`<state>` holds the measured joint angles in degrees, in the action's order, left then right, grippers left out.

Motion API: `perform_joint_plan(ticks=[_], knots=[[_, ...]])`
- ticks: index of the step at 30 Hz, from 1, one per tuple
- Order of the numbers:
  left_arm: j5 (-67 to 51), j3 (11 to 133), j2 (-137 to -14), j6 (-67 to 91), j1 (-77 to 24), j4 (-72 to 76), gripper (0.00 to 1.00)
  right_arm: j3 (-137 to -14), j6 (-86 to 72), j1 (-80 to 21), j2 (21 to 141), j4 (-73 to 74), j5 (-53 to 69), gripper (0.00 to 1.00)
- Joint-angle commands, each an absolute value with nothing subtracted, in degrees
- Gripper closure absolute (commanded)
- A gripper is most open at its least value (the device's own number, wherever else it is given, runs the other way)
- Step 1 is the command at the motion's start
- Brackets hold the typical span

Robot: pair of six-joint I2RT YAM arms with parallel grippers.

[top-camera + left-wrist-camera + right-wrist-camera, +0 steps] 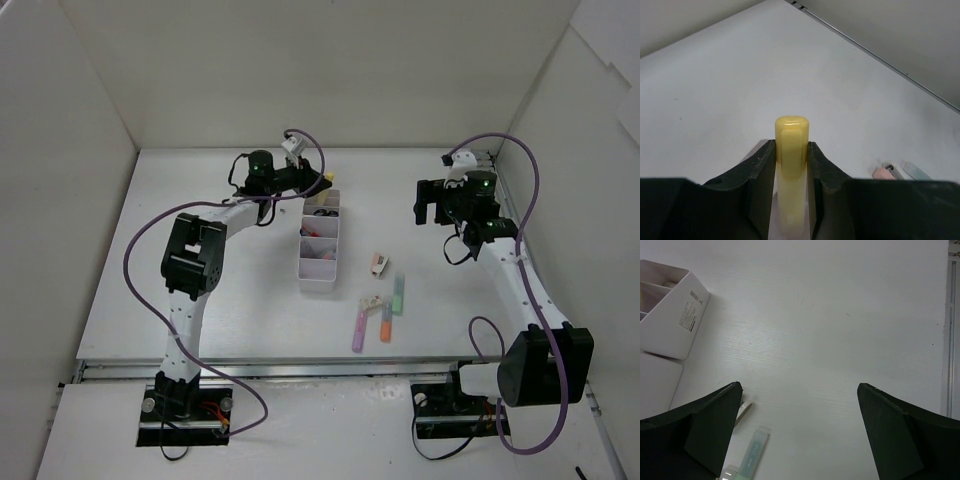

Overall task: Sort the stationery into containers
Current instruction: Place the pen in the storage box.

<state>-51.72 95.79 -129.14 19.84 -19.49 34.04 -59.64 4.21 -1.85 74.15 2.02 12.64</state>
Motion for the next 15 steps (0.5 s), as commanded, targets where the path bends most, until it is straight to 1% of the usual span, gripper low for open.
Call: perform_joint_plan(ticks=[1,8,15], knots=[[-52.6,94.3,-121.6,23.0,-19.2,44.1,1.00,-61.6,4.6,-1.6,74.8,-0.5,12.7,0.02],[-52.8,94.3,-122.2,26.7,-19.2,48.7,1.00,-62.1,4.9,-1.5,75.3,-0.4,12.4,0.02],[-53.2,95.2,-119.8,25.1,-19.2,48.6,1.00,-62.4,4.9,-1.6,75.8,-0.4,12.5,0.02]])
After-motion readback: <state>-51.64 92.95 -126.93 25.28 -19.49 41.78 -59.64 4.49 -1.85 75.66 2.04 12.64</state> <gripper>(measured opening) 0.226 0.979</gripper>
